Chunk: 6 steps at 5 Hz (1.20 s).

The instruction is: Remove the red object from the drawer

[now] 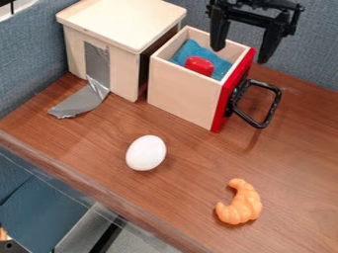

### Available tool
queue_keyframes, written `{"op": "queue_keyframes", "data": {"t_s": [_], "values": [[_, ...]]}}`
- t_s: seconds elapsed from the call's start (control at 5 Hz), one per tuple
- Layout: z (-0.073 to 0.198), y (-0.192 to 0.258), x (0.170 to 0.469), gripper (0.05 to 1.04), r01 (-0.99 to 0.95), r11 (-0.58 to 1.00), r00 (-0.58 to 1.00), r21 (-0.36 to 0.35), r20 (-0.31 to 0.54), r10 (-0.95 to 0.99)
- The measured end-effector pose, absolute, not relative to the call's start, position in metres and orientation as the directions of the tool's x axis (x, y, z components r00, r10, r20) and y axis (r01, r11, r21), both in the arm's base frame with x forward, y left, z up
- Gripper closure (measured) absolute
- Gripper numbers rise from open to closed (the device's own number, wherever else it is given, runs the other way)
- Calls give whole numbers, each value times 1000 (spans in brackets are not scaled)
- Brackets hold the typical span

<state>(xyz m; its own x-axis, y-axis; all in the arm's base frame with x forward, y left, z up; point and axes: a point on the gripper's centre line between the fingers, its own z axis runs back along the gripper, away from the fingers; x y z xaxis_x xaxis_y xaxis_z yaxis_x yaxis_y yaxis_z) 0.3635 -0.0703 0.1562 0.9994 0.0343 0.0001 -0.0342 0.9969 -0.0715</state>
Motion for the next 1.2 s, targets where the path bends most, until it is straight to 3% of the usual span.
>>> {"op": "queue_keyframes", "data": {"t_s": [0.8,1.2], "values": [[122,-32,400,83,-51,999,996,20,-78,52],[109,-19,404,83,-73,996,990,52,-119,79]]}}
